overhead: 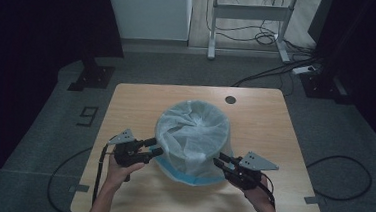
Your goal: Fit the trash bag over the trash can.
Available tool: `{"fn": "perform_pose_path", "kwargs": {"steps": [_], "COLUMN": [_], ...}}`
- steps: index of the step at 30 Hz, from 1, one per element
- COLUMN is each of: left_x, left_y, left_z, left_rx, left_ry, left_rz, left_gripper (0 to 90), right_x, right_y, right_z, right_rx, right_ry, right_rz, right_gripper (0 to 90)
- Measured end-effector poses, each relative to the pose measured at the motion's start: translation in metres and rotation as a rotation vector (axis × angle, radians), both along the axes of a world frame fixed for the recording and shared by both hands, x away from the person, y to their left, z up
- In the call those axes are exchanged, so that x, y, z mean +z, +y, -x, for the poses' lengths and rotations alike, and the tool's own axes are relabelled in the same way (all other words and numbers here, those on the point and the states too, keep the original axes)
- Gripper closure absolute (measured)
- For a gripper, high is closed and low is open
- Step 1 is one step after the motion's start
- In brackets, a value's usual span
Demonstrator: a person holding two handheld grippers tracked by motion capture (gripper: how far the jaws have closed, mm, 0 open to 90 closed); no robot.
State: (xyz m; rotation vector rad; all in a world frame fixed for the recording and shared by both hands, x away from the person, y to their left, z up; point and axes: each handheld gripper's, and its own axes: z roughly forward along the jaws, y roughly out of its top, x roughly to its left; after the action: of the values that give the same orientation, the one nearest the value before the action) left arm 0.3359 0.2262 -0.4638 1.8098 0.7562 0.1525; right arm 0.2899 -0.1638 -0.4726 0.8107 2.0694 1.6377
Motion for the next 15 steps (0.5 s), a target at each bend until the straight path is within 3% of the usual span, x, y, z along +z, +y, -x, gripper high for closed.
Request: {"fn": "perform_pose_path", "kwargs": {"steps": [5, 11, 15], "left_x": [-0.001, -0.001, -0.002], "left_y": [-0.003, -0.006, -0.008], "left_z": [0.002, 0.004, 0.004], "left_rx": [-0.033, -0.057, -0.066], "left_ry": [-0.006, 0.004, 0.017], "left_rz": [-0.005, -0.021, -0.034], "left_gripper": [68.4, 85.1, 88.9], "right_x": [-0.002, -0.006, -0.011], "right_y": [0.001, 0.002, 0.0], "right_z": [-0.001, 0.002, 0.001], "right_rx": [-0.008, -0.007, -0.012], "right_ry": [0.004, 0.0, 0.019], "right_rz": [0.003, 0.014, 0.016], "right_gripper": [88.7, 89.1, 89.2]}}
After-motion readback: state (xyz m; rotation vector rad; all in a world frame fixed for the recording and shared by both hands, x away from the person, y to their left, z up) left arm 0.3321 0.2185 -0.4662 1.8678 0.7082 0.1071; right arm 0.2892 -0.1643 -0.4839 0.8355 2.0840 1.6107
